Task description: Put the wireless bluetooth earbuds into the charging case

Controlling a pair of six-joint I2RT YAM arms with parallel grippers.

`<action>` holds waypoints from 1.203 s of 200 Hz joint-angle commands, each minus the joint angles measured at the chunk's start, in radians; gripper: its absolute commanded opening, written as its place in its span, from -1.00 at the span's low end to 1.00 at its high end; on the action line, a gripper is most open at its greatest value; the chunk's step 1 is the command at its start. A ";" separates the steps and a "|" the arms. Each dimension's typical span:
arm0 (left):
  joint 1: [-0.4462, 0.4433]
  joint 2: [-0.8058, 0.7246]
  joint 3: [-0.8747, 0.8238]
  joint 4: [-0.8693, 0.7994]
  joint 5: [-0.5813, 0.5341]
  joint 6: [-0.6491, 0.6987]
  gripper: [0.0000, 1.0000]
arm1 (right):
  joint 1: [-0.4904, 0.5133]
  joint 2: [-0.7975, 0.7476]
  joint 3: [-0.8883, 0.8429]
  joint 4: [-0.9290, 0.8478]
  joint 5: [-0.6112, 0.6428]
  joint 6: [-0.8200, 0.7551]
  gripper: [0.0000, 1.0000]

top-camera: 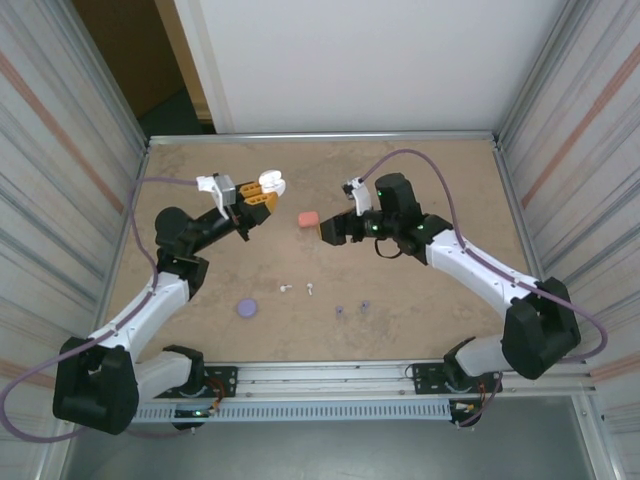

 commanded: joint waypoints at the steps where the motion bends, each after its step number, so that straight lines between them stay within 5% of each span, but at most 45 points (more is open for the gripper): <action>1: 0.009 -0.035 -0.009 0.060 0.021 -0.014 -1.00 | 0.018 0.038 0.045 -0.039 -0.006 0.019 0.54; 119: 0.014 -0.064 -0.032 0.130 0.033 -0.039 -1.00 | 0.073 0.206 0.106 -0.070 -0.011 0.025 0.48; 240: 0.014 -0.071 -0.032 0.125 0.035 -0.037 -1.00 | 0.172 0.422 0.231 -0.166 -0.005 -0.015 0.22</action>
